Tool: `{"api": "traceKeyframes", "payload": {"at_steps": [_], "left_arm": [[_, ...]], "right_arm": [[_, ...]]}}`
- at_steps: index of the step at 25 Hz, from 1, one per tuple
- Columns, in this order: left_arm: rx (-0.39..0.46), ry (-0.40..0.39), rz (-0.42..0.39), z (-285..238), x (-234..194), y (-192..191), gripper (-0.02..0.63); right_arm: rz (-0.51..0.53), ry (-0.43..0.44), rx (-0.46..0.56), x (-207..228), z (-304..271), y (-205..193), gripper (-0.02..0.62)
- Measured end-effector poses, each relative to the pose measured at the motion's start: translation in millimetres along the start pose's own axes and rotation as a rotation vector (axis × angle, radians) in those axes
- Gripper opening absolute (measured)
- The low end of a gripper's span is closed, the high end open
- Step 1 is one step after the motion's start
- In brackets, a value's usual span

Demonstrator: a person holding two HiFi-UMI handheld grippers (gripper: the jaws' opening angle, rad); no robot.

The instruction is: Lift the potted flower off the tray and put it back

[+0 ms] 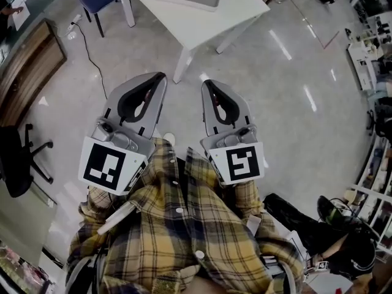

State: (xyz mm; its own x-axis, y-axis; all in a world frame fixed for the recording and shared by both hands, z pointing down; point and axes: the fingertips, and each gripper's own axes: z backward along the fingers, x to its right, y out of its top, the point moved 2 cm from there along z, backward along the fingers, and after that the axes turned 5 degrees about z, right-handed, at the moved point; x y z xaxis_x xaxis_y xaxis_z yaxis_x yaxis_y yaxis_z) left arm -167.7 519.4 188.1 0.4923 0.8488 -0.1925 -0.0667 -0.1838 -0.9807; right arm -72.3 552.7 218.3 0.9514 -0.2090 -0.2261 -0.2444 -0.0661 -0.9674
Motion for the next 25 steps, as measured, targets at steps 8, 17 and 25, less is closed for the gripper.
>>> {"api": "traceKeyframes", "payload": {"at_steps": [8,17,25], "left_arm": [[0.018,0.089,0.033,5,-26,-8,0.008],[0.029,0.098,0.019,-16,-96,9,0.008],[0.003,0.031,0.012,-48,-186,37,0.008]], "right_arm": [[-0.006,0.063,-0.022,-10,-17,-9,-0.002],[0.004,0.09,-0.033,-16,-94,-1,-0.002],[-0.02,0.045,-0.037,-20,-197,24,-0.002]]}}
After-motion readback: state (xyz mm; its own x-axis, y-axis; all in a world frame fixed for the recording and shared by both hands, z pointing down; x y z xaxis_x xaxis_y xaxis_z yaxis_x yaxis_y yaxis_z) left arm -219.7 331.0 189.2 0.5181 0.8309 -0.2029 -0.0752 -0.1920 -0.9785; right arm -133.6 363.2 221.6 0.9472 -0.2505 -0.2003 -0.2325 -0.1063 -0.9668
